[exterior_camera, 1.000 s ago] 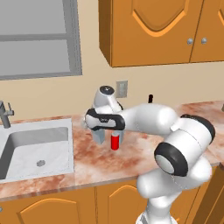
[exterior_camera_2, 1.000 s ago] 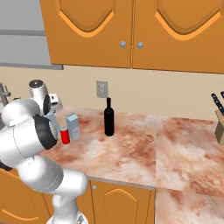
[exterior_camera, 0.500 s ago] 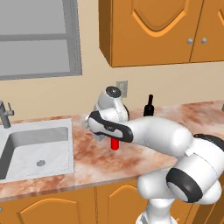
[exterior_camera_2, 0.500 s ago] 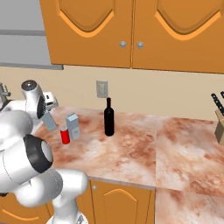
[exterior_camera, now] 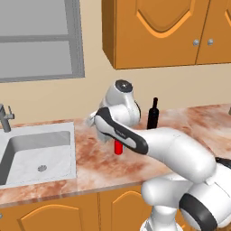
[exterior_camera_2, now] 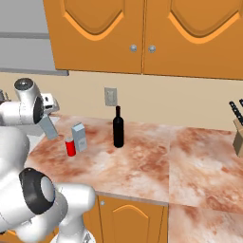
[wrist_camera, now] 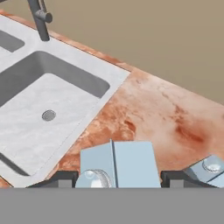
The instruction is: Move the drinks to the dining counter.
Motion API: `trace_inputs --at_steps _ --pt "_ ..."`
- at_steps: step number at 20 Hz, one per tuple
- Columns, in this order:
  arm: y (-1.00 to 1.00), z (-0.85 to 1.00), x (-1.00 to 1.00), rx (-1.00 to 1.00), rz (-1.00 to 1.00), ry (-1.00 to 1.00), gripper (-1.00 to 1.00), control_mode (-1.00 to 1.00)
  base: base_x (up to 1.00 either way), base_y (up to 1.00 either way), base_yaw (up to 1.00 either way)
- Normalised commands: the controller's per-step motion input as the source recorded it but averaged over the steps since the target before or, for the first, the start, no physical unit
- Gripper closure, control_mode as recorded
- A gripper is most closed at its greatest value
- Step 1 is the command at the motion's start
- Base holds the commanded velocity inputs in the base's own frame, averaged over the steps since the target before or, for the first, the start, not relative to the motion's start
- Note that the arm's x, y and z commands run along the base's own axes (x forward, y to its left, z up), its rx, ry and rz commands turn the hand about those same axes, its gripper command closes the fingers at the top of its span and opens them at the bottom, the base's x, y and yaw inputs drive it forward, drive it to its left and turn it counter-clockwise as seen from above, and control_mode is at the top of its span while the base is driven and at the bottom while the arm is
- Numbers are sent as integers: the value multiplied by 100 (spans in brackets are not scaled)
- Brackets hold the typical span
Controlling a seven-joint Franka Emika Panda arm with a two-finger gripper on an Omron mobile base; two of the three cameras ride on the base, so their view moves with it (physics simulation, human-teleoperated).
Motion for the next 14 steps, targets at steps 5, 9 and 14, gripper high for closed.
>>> trace_inputs --at_steps 5,9,14 --pt "-32 36 -72 19 -13 -3 100 -100 0 0 0" --pt "-21 23 -63 11 -10 -10 100 -100 0 0 0" --pt "-26 24 -47 8 -10 -4 100 -100 0 0 0"
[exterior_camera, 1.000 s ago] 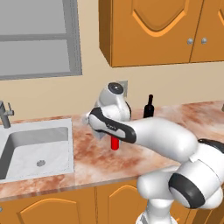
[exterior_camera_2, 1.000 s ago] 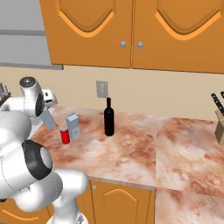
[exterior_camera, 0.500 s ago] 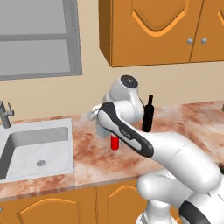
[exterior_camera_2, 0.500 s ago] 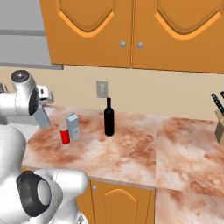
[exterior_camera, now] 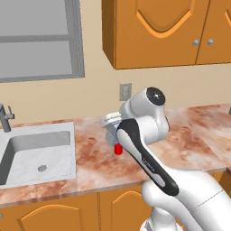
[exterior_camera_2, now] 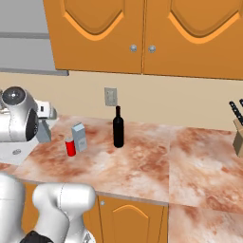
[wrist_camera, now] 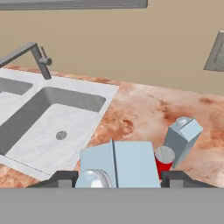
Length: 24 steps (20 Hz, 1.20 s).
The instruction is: Move the drinks to the dining counter.
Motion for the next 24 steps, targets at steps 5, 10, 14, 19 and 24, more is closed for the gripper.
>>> trace_inputs --at_steps 5,10,14,19,24 --pt "-37 38 -37 10 -9 1 100 -100 0 0 0" --pt "-37 68 -51 12 -11 -1 100 -100 0 0 0" --pt "-26 81 -52 9 -14 0 100 -100 0 0 0" --pt "-25 65 -42 3 -23 20 100 -100 0 0 0" --pt "-31 53 -39 8 -16 24 100 -100 0 0 0"
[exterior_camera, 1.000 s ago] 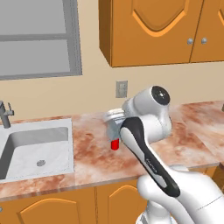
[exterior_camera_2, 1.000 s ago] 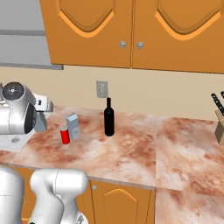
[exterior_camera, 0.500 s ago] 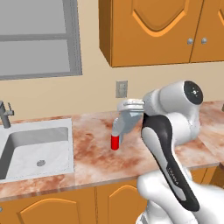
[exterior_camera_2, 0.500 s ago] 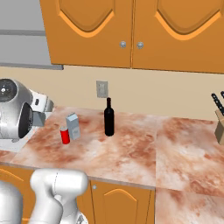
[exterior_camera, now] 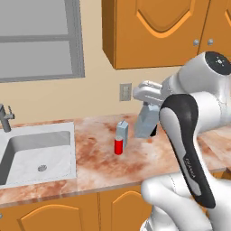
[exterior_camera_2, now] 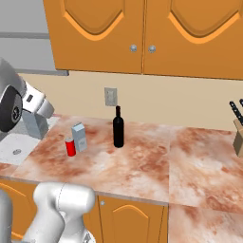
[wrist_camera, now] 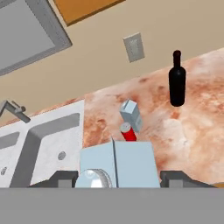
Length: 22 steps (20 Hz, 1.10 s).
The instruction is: Move the drinks to the dining counter.
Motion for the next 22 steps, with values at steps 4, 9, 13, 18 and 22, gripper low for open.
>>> trace_inputs --at_steps 4,9,13,18,22 --pt "-30 1 -35 15 0 2 100 -100 0 0 0" --pt "0 -20 -51 -3 2 -4 100 -100 0 0 0" --pt "-6 -1 -16 0 0 2 100 100 -3 -4 0" --pt "0 0 0 0 0 0 100 100 -64 42 0" --pt "0 0 0 0 0 0 100 100 -100 100 16"
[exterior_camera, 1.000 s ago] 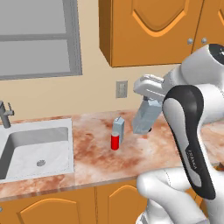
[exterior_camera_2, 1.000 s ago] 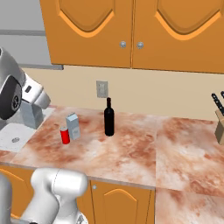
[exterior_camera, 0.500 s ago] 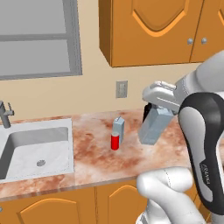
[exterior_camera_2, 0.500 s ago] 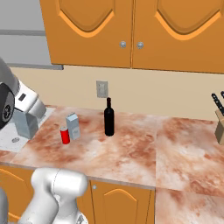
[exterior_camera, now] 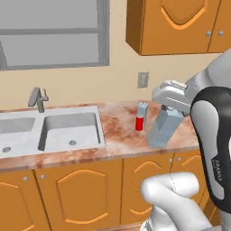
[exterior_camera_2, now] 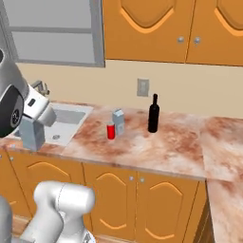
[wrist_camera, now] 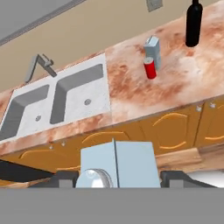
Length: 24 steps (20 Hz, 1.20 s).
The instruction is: Move the drinks to the dining counter.
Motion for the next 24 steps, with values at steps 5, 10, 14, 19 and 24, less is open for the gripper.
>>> trace_inputs --at_steps 5,10,14,19,24 --pt "0 0 0 0 0 0 100 100 -67 75 56" --pt "0 0 0 0 0 0 100 100 0 0 100" --pt "0 0 0 0 0 0 100 100 0 0 100" --pt "0 0 0 0 0 0 100 100 0 4 100" --pt "0 0 0 0 0 0 100 100 0 10 99"
